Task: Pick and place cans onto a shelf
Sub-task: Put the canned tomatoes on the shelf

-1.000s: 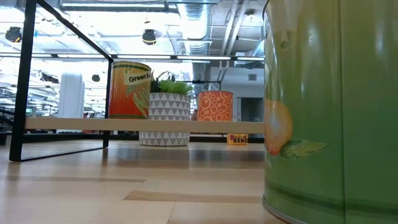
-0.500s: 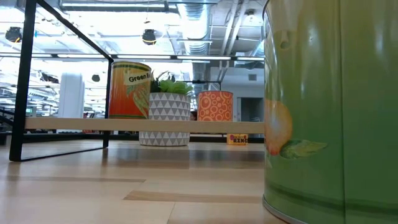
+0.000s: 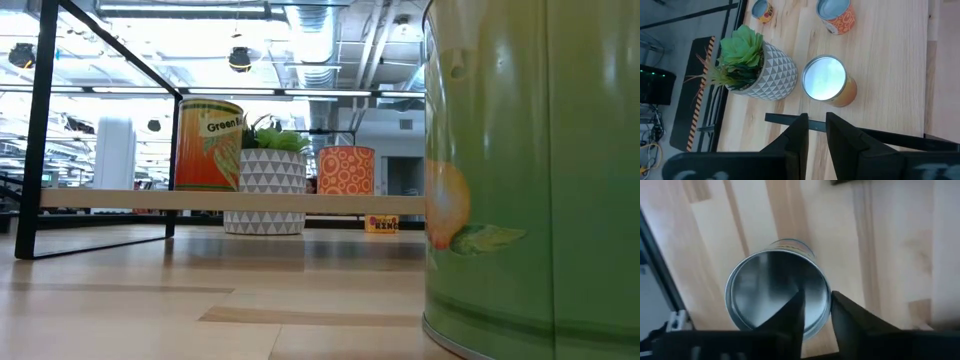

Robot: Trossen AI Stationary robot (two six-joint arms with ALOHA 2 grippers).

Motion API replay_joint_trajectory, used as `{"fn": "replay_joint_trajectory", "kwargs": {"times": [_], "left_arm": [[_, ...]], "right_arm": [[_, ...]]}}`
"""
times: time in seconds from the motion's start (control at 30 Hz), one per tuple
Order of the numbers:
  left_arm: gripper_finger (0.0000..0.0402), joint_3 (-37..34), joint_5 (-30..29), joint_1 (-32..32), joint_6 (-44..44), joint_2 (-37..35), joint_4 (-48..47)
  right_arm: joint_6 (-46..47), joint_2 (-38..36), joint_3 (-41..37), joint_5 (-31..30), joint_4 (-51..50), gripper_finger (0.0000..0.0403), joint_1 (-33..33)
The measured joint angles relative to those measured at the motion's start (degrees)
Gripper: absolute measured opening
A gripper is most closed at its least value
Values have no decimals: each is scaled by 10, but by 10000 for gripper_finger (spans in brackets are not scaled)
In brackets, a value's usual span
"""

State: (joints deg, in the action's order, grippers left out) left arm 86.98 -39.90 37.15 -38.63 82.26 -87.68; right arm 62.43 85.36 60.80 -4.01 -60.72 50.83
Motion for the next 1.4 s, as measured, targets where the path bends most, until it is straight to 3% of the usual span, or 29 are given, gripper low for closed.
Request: {"fn": "replay_joint_trajectory", "kwargs": {"times": [0.3, 0.53, 1.0, 1.2, 1.4], "left_arm": [[57, 0, 0, 0, 0, 0, 2], [57, 0, 0, 0, 0, 0, 2], [57, 0, 0, 0, 3, 0, 1], [57, 0, 0, 1, 45, 0, -2], [57, 0, -2, 1, 76, 0, -3]], "right_arm": [[0, 1, 0, 0, 33, 9, 0], [-66, 5, 30, -2, 24, 5, -1], [-257, 2, 216, -30, 13, 1, -39], [-398, 1, 267, -67, 16, 1, -105], [-527, 3, 268, -66, 67, 1, -210]]}}
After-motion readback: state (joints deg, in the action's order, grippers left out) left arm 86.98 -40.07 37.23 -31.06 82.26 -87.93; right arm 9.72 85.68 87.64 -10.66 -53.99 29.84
